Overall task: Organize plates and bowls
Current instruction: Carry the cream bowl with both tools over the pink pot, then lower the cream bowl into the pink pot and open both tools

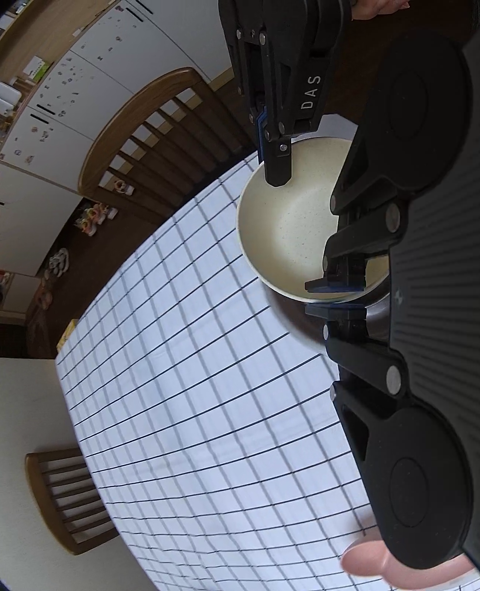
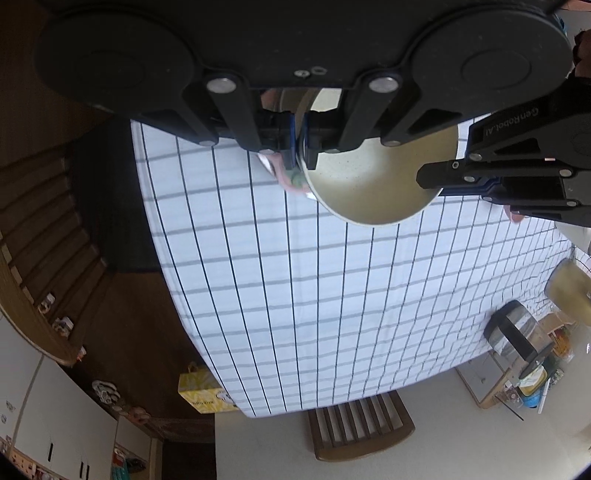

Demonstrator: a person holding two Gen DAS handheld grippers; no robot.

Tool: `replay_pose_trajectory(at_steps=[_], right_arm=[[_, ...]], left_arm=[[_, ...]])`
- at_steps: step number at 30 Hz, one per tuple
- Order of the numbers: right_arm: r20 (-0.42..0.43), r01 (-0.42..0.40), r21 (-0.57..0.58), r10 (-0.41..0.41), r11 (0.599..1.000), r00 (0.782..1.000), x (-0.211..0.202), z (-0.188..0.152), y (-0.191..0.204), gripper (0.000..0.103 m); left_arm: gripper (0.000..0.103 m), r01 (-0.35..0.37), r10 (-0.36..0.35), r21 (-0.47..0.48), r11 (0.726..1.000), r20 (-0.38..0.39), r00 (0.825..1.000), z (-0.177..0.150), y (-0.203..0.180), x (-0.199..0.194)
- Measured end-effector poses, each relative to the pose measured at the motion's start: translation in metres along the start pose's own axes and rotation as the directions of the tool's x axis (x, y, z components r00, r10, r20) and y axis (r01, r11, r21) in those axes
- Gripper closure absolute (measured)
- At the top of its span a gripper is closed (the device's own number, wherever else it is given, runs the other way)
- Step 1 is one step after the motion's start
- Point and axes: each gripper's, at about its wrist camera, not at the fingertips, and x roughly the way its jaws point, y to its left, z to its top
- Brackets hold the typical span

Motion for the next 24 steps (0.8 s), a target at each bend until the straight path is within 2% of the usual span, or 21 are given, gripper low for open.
replay_pose_trajectory(at_steps=[8, 24], right_arm=[[-0.025, 0.010, 0.013, -0.010, 1.000, 1.000, 0.014, -0.016, -0.002, 0.098], [-0.042, 0.002, 0.015, -0.001, 1.000, 0.999, 0.034, -0.021, -0.007, 0.096]], left_arm=[[0.098, -0.018, 0.018, -0.007, 1.000, -0.034, 0.999, -0.009, -0.001, 0.020], [0.098, -0.039, 0.038, -0.012, 0.999, -0.065, 0.997, -0.011, 0.002, 0.038]])
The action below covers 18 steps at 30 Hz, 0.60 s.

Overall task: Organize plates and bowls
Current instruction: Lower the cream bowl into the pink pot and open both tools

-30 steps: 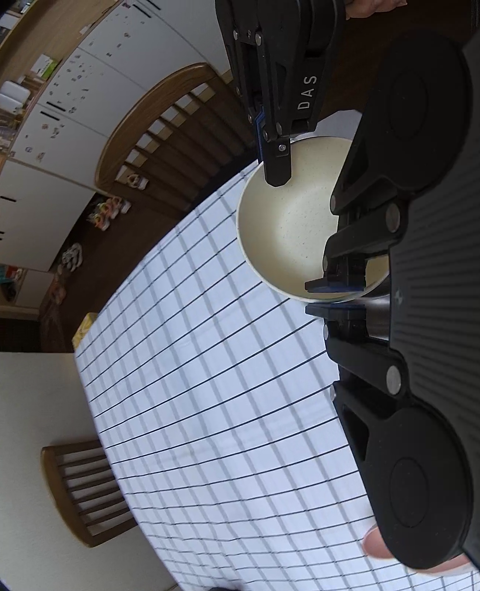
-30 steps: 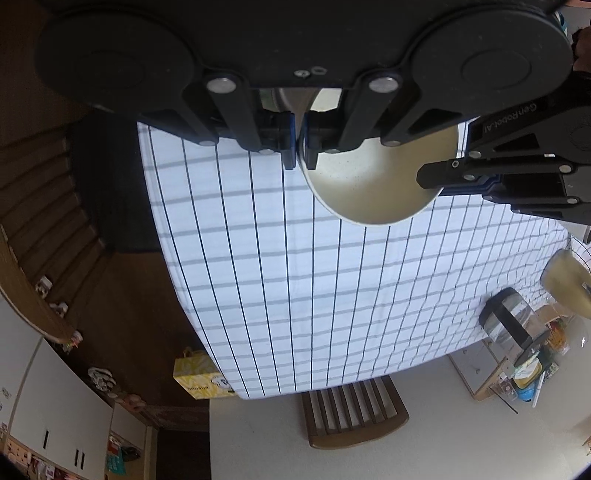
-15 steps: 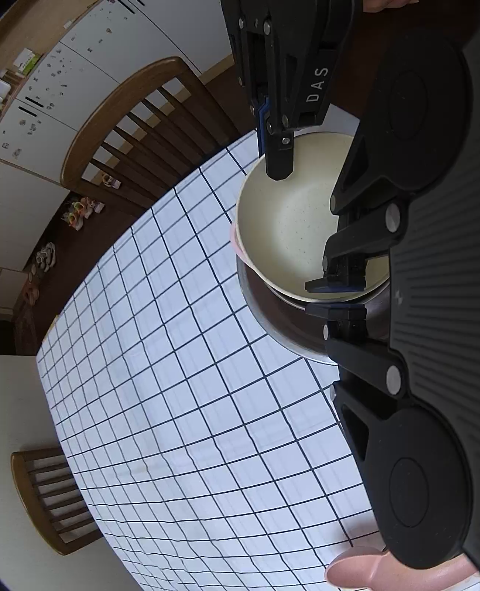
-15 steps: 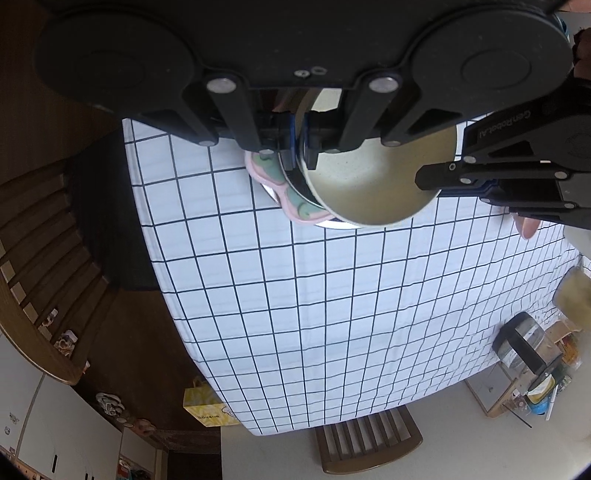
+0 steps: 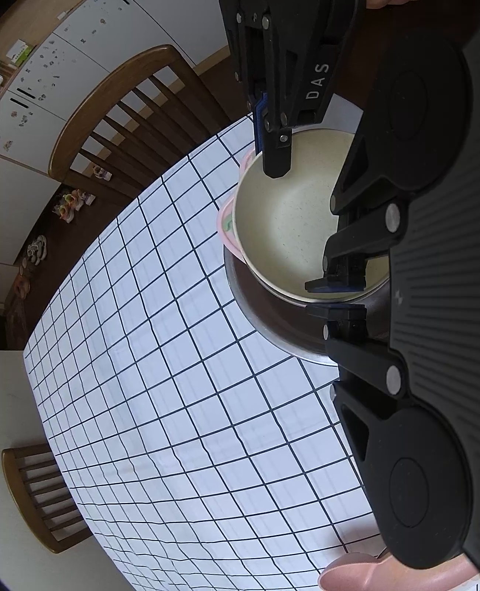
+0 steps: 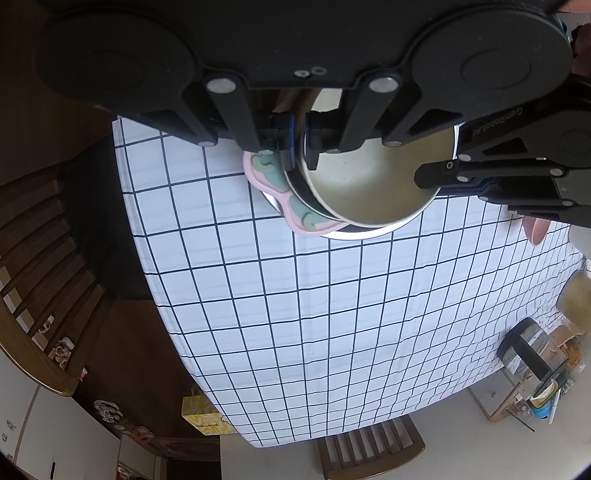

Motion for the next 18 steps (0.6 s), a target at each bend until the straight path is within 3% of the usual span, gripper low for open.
replay_pose_trajectory(at_steps=[10, 18], right_arm=[[0.001, -0.012, -0.006, 0.012, 1.000, 1.000, -0.001, 0.002, 0.005, 0.081], [0.042, -0.022, -0.028, 0.023, 0.999, 0.999, -0.015, 0.002, 0.011, 0.071]], left_arm=[[0.098, 0.024, -0.024, -0.006, 1.000, 0.002, 1.000, -0.003, 0.006, 0.000], [0.098, 0.021, -0.023, 0.027, 0.999, 0.053, 0.998, -0.010, 0.004, -0.015]])
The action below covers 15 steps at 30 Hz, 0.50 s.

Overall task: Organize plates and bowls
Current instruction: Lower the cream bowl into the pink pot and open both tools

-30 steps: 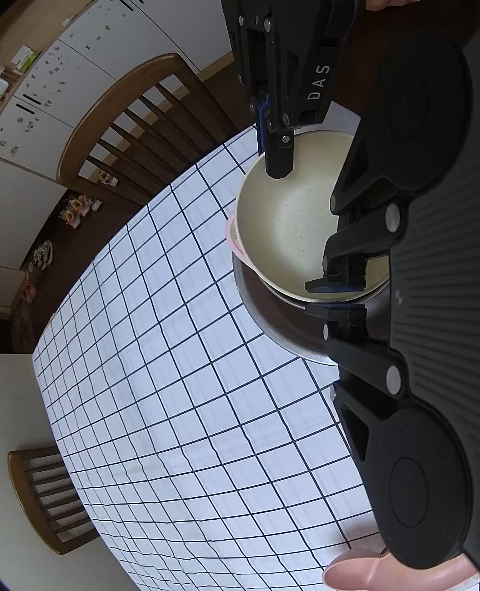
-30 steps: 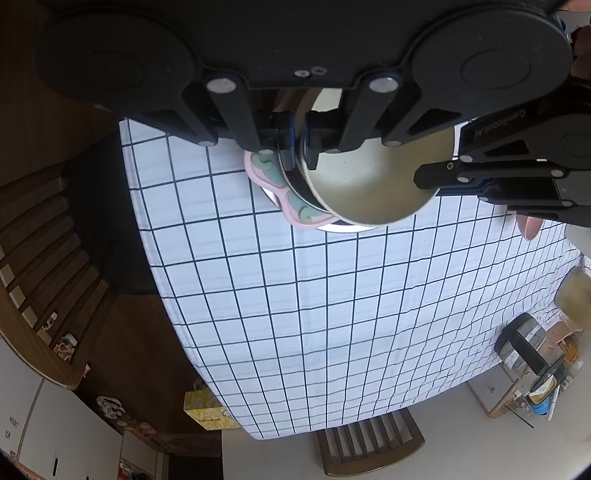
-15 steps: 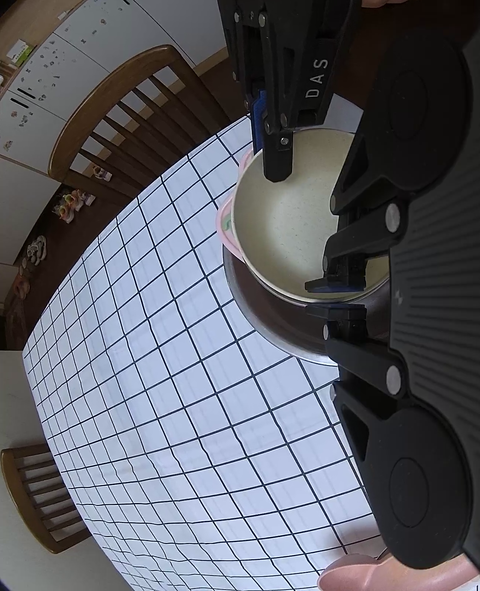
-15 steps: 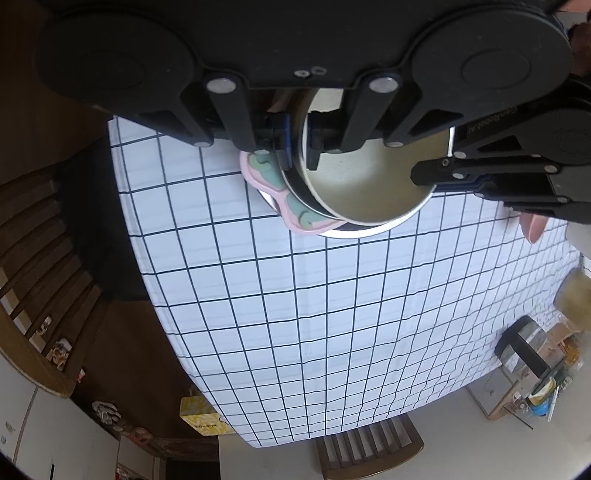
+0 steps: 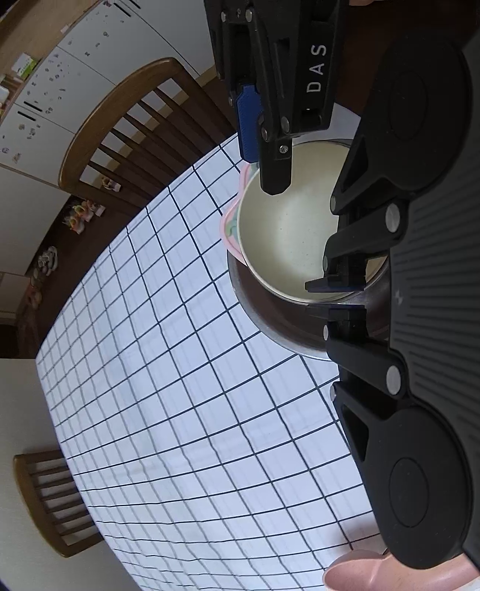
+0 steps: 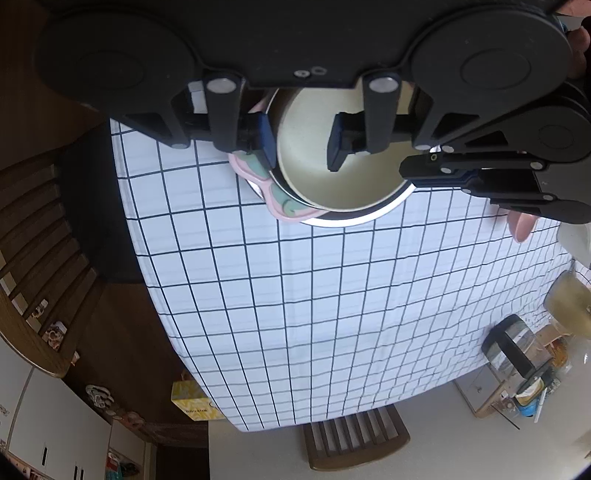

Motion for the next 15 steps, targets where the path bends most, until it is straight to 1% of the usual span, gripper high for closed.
replay_pose_trajectory(at_steps=[6, 15], right_arm=[[0.029, -0.009, 0.000, 0.009, 1.000, 1.000, -0.011, -0.003, 0.004, 0.062], [0.089, -0.022, 0.000, 0.022, 1.000, 0.996, -0.036, -0.010, 0.009, 0.055]], left_arm=[[0.098, 0.003, -0.003, 0.014, 1.000, 0.044, 0.999, -0.003, -0.001, -0.017], [0.094, 0.040, -0.038, -0.011, 0.999, 0.097, 0.995, -0.011, 0.003, -0.041]])
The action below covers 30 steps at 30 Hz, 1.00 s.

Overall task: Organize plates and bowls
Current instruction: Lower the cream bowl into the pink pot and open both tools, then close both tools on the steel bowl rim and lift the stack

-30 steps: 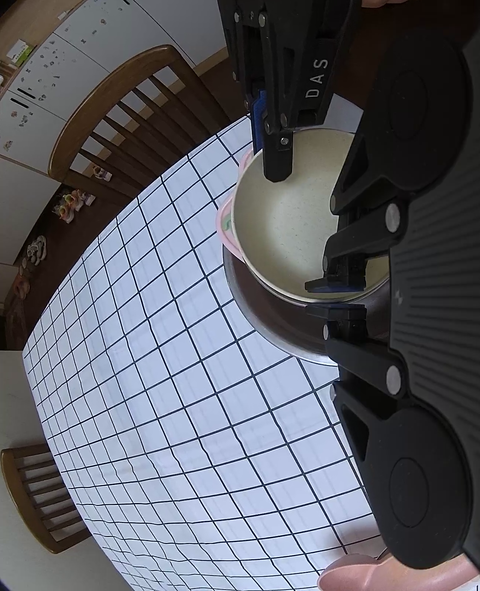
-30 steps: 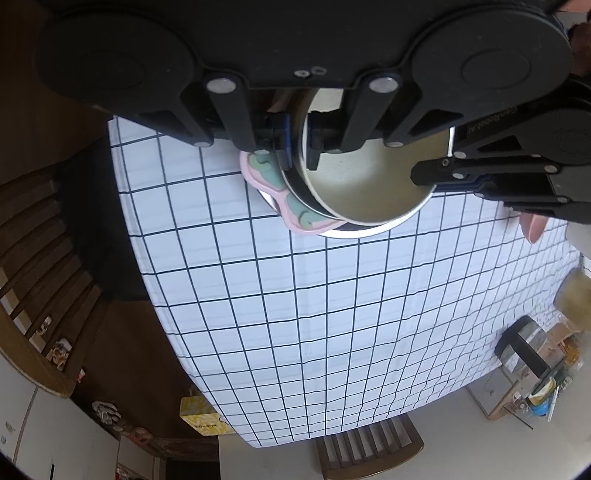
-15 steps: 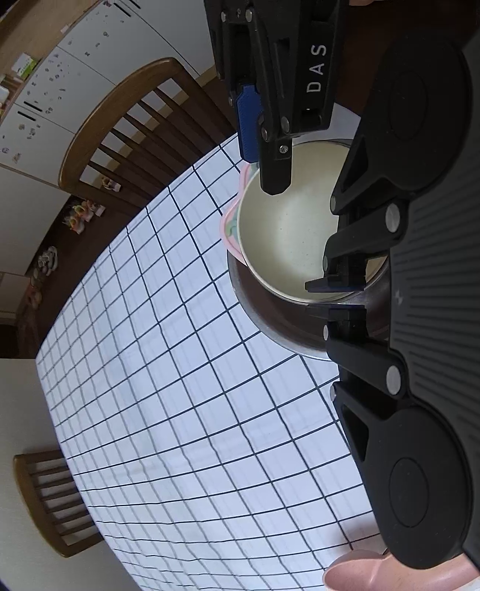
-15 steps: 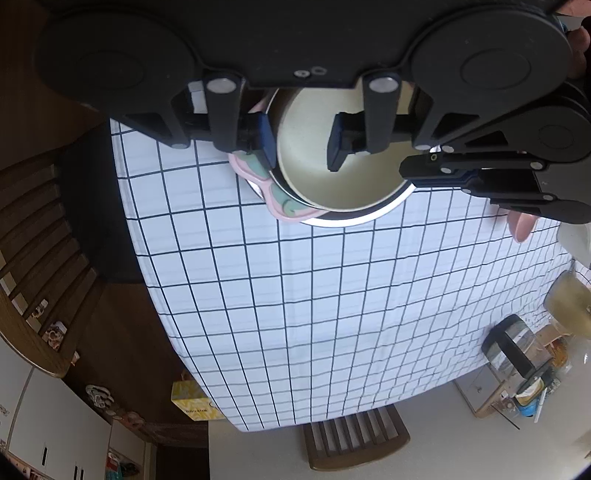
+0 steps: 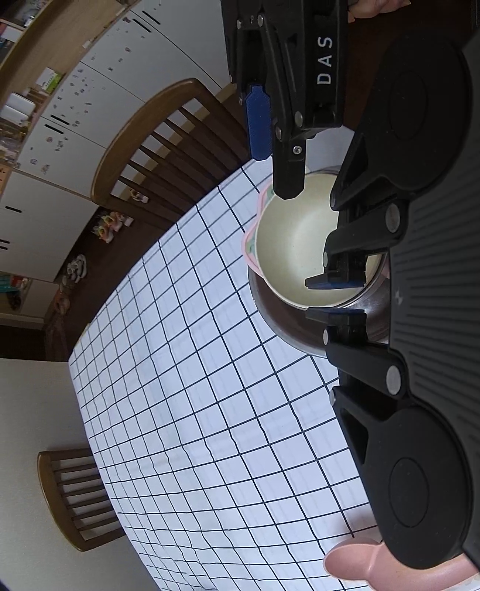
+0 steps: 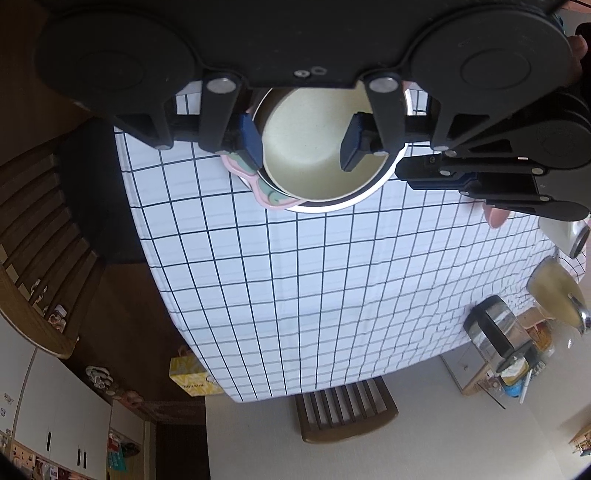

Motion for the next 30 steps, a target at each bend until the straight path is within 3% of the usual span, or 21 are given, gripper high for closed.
replay_pose_trajectory(at_steps=[6, 11, 12, 14, 16, 17, 23, 26, 30], right_arm=[[0.045, -0.009, -0.014, 0.009, 1.000, 0.999, -0.018, -0.006, 0.006, 0.041], [0.080, -0.006, -0.035, 0.009, 0.999, 0.997, -0.031, -0.013, 0.012, 0.036], [0.087, -0.005, -0.038, 0.008, 0.999, 0.996, -0.033, -0.014, 0.012, 0.032], [0.102, 0.001, -0.044, 0.004, 0.999, 0.995, -0.037, -0.017, 0.013, 0.030], [0.110, -0.001, -0.042, 0.005, 0.999, 0.994, -0.040, -0.020, 0.013, 0.025], [0.114, -0.001, -0.038, 0.005, 0.999, 0.994, -0.041, -0.022, 0.012, 0.024], [0.133, 0.013, -0.034, -0.008, 0.999, 0.991, -0.047, -0.035, 0.005, 0.014], [0.135, 0.033, -0.024, -0.029, 0.999, 0.990, -0.045, -0.045, -0.003, 0.001], [0.124, 0.052, -0.006, -0.051, 0.999, 0.991, -0.033, -0.059, -0.017, 0.001]], left_arm=[[0.094, -0.005, 0.005, 0.008, 1.000, 0.032, 0.999, -0.007, 0.000, -0.013], [0.092, 0.004, -0.004, 0.003, 1.000, 0.059, 0.998, -0.012, 0.002, -0.024], [0.088, 0.002, -0.002, 0.002, 1.000, 0.064, 0.998, -0.013, 0.002, -0.026], [0.069, -0.003, 0.003, -0.009, 1.000, 0.077, 0.997, -0.017, 0.004, -0.030], [0.029, -0.009, 0.012, -0.023, 1.000, 0.109, 0.994, -0.021, 0.006, -0.035], [0.026, -0.012, 0.015, -0.026, 1.000, 0.131, 0.991, -0.024, 0.007, -0.038], [0.026, -0.021, 0.026, -0.041, 0.999, 0.135, 0.990, -0.032, 0.013, -0.037], [0.026, -0.040, 0.047, -0.052, 0.998, 0.129, 0.991, -0.037, 0.018, -0.030], [0.026, -0.056, 0.064, -0.073, 0.996, 0.112, 0.992, -0.042, 0.028, -0.014]])
